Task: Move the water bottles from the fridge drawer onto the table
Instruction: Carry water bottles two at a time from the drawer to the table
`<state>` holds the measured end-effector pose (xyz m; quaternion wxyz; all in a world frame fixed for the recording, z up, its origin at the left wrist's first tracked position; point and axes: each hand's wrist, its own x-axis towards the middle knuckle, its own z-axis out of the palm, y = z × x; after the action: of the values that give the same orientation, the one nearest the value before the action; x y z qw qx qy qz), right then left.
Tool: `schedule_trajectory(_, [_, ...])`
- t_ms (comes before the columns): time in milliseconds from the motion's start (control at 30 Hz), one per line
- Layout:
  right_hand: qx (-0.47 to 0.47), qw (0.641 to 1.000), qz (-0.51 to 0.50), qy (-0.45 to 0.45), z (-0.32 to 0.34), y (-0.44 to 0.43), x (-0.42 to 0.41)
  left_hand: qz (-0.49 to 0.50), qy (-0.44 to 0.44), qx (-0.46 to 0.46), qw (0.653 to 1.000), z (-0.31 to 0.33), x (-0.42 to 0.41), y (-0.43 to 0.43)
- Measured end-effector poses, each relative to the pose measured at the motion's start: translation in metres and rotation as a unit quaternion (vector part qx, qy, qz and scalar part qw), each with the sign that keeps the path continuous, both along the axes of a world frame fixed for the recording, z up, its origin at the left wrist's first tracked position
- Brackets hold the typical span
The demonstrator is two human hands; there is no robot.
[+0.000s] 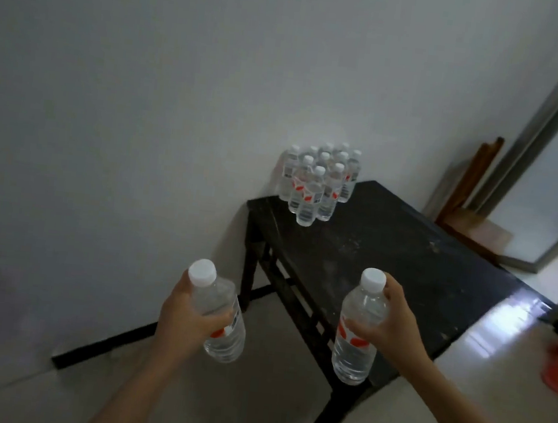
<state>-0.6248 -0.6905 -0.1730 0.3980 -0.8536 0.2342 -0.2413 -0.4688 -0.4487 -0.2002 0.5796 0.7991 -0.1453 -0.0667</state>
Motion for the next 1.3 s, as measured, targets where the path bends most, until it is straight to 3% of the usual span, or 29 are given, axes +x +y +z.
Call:
schedule_trajectory(267, [-0.006,0.990,-0.132,0.047,-0.018,-0.051,-0.015,-0.213,0.028,0.010,0.977,-0.021,0.059,-0.109])
schedule_trajectory(467, [-0.022,0.981,-0.188,0.043,-0.026,-0.125,0.004,-0.283,0.011,0.017,0.959,-0.027,0.101,-0.220])
schedule_trajectory(733, [0.036,0.973,-0.226,0.000,-0.043,-0.241,0.076,-0.321,-0.056,0.068,0.943,-0.021,0.166,-0.361])
schedule_trajectory(1000, [0.049,0.965,-0.256,0.039,-0.060,-0.307,0.148,-0.363,-0.108,0.187,0.907,-0.023,0.212,-0.460])
schedule_trajectory(1167, [0.059,0.946,-0.313,0.067,-0.081,-0.343,0.194,-0.393,-0.095,0.167,0.899,-0.038,0.251,-0.522])
schedule_trajectory(1300, [0.077,0.932,-0.348,0.070,-0.085,-0.382,0.243,-0.354,-0.047,0.122,0.926,-0.041,0.282,-0.575])
